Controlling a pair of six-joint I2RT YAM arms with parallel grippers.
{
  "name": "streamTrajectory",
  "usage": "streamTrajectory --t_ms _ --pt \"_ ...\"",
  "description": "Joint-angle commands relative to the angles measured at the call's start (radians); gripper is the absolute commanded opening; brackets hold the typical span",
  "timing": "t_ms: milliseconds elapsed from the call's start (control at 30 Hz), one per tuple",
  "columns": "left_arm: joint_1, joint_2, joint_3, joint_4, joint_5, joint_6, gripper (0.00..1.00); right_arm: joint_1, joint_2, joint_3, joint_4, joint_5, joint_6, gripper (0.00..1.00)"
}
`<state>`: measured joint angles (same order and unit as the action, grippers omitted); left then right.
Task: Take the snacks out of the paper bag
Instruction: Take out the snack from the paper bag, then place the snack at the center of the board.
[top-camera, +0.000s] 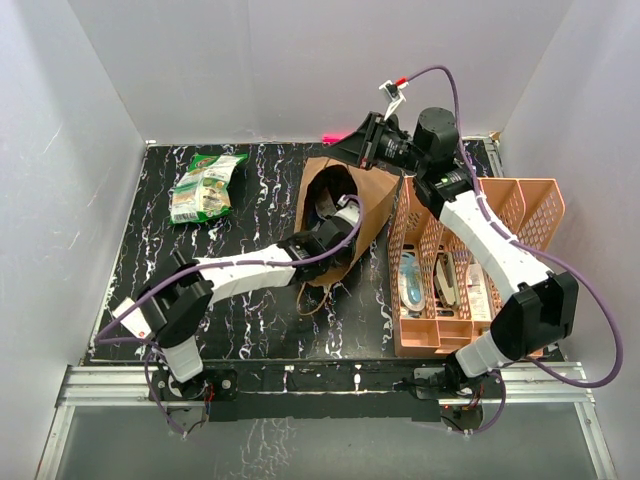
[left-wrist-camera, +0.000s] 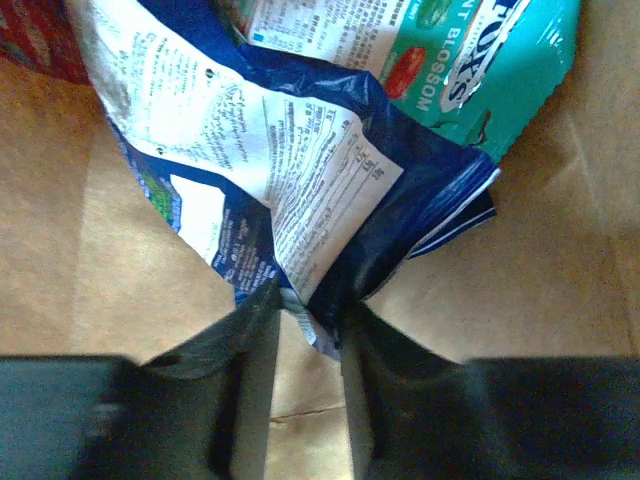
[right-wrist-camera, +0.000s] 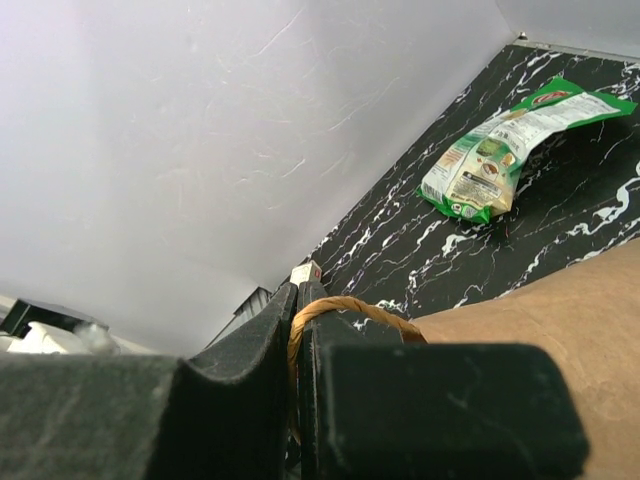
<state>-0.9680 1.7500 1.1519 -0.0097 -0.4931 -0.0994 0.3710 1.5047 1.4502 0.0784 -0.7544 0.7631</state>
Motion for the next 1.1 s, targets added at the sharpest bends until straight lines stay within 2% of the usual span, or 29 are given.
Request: streamTrajectory --t_ms 0,67,167,400,533,667,833,933,1067 --pt "0.004 -0.161 -0.007 -0.032 0.003 0.029 0.2 0.001 -0.089 -0.013 0.096 0.014 0.006 0.08" --pt "0.003 -0.257 -0.038 -0.044 0.042 0.025 0.08 0.001 -0.095 -0.022 0.088 0.016 -0.005 0.08" --pt "0.002 -0.361 -0.049 -0.095 0.117 0.008 0.0 0.001 -0.105 -0.03 0.069 0.035 -0.029 0.08" --pt "0.003 -0.541 -0.011 -0.31 0.277 -0.086 0.0 0.002 -0.114 -0.025 0.003 0.078 -0.097 0.08" --pt "0.002 -0.604 0.076 -0.485 0.327 -0.131 0.0 0.001 -0.11 -0.024 -0.018 0.092 -0.118 0.08" --pt "0.003 -0.689 0.139 -0.579 0.342 -0.165 0.0 0.001 -0.104 -0.022 -0.035 0.102 -0.132 0.08" --pt "0.005 -0.721 0.252 -0.732 0.226 -0.163 0.0 0.001 -0.104 -0.026 -0.039 0.112 -0.143 0.08" --pt "0.003 -0.73 0.318 -0.837 0.039 -0.17 0.0 0.002 -0.107 -0.015 -0.059 0.119 -0.16 0.08" --pt "0.004 -0.743 0.323 -0.898 -0.197 -0.224 0.0 0.0 -0.123 -0.014 -0.078 0.134 -0.185 0.08"
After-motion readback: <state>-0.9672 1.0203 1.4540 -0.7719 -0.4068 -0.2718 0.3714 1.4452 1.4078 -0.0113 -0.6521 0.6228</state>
